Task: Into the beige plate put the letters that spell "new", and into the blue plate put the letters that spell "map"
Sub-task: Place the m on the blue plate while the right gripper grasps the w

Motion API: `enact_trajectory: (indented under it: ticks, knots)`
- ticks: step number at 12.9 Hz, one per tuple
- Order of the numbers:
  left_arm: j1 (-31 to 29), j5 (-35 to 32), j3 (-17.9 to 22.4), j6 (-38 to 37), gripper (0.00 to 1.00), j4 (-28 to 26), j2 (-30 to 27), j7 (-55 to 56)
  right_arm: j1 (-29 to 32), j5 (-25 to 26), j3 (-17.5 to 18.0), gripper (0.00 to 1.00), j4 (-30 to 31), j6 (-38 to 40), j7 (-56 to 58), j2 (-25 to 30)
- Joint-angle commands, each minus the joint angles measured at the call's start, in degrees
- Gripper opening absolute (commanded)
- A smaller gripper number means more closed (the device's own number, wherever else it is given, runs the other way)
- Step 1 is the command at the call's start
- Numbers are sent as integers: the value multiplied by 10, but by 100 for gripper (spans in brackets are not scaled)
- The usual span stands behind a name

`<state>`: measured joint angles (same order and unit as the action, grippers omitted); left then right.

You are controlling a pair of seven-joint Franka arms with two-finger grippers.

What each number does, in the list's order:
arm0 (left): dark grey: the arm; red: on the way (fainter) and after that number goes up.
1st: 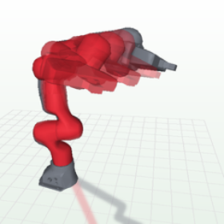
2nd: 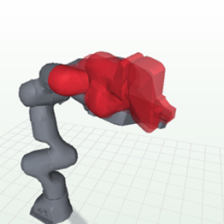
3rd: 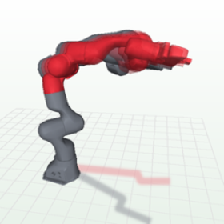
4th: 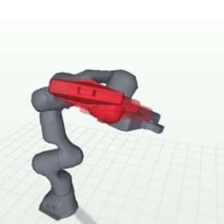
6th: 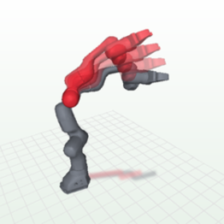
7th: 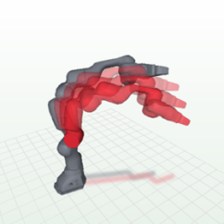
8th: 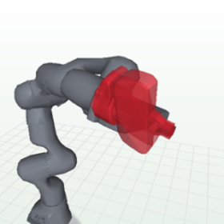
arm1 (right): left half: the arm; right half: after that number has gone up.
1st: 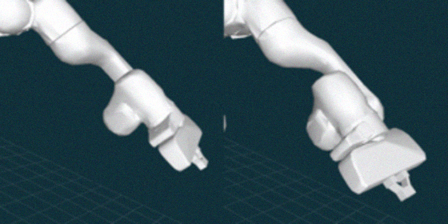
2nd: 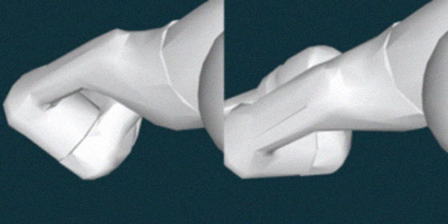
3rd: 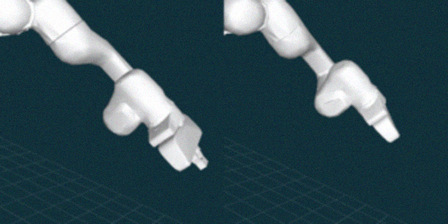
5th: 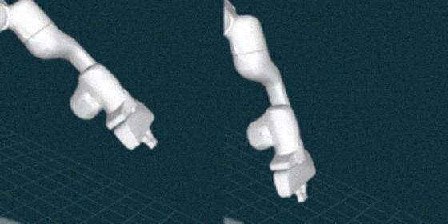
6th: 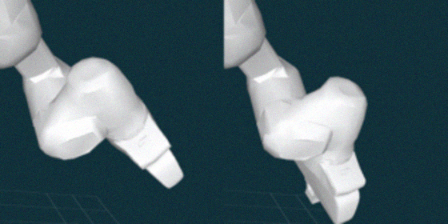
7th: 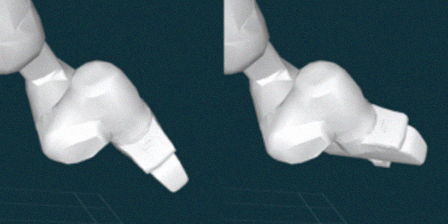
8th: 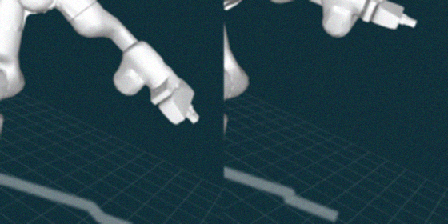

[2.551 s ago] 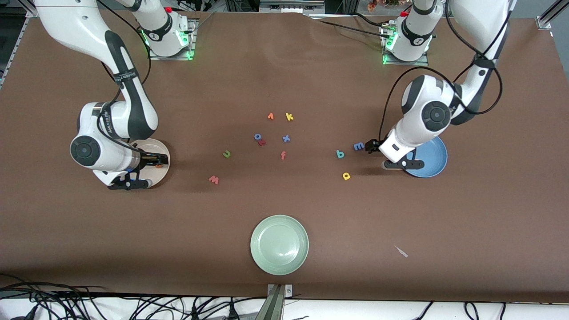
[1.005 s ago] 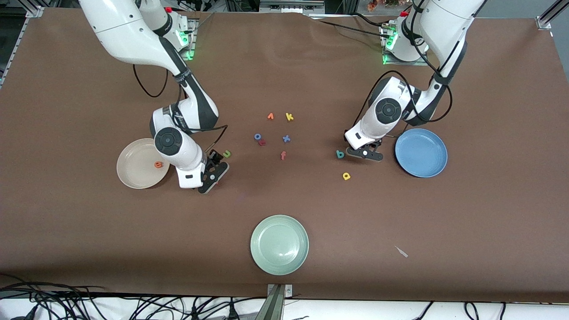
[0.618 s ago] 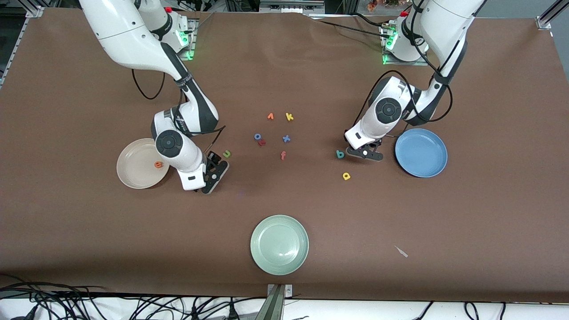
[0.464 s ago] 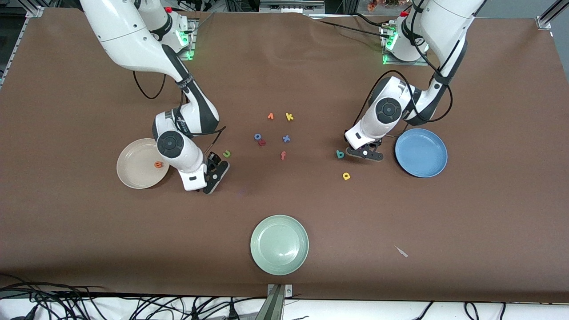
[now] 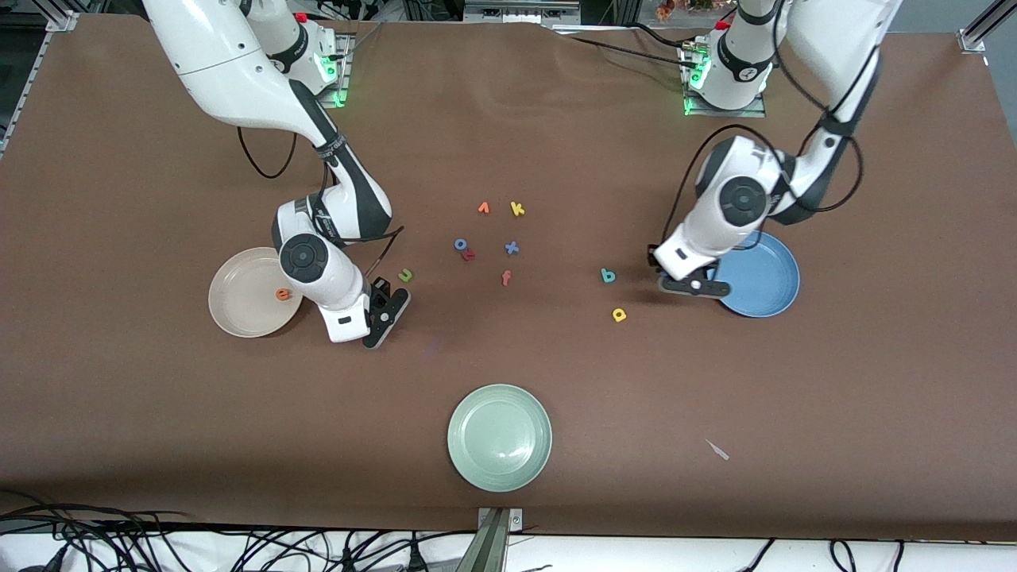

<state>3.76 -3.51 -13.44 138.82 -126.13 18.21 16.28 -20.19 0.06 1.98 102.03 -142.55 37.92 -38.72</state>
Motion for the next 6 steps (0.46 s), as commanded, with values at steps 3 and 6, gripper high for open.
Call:
enact_trajectory:
  ticks: [3, 6]
  knots:
    - [-151, -11, -11, -53, 4, -47, -60, -124, 2, 3, 4, 1, -17, 5, -1, -4]
    - [-176, -11, -11, -52, 20, -54, -56, -172, 15, -2, 3, 0, -57, 81, -2, 0]
